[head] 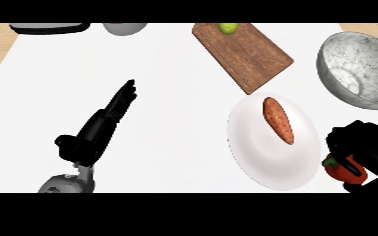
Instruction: Pick the bell pepper from the plate and place it in the bowl
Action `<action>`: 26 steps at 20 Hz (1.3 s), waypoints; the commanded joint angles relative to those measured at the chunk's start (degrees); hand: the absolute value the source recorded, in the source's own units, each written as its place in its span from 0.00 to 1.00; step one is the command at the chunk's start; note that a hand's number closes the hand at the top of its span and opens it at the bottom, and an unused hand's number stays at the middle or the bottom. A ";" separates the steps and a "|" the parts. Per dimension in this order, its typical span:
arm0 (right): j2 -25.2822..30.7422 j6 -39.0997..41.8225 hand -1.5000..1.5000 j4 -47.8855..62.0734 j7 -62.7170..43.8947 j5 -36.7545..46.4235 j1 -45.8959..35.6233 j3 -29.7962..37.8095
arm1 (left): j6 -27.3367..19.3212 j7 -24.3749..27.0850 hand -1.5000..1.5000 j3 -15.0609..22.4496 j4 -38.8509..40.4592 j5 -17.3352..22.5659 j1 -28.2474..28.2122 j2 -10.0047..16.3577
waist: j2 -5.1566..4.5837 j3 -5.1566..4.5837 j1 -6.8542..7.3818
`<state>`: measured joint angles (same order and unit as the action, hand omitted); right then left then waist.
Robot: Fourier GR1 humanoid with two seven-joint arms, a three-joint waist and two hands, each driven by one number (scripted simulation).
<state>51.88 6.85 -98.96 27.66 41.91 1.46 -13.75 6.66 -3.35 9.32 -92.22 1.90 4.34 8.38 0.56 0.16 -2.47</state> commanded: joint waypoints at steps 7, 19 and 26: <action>0.22 3.72 1.00 1.11 14.68 -32.97 4.87 24.17 | 0.69 -2.32 0.50 -2.28 -0.76 1.77 1.75 0.79 | -0.03 -0.13 -0.03; 1.04 6.01 1.00 21.98 9.87 -26.95 -13.26 26.67 | 1.12 0.70 0.50 1.17 2.31 -2.21 3.01 -2.55 | -0.84 -0.14 3.56; -3.49 -5.02 1.00 42.99 18.26 -18.57 -27.18 24.95 | 2.57 -1.38 0.50 2.49 -2.87 -1.85 -0.40 -1.95 | -1.01 -0.07 4.67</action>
<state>50.41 6.72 -66.83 41.25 18.93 -19.05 12.22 8.89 -3.98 10.77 -92.84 0.35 5.82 6.60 -0.36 0.05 1.75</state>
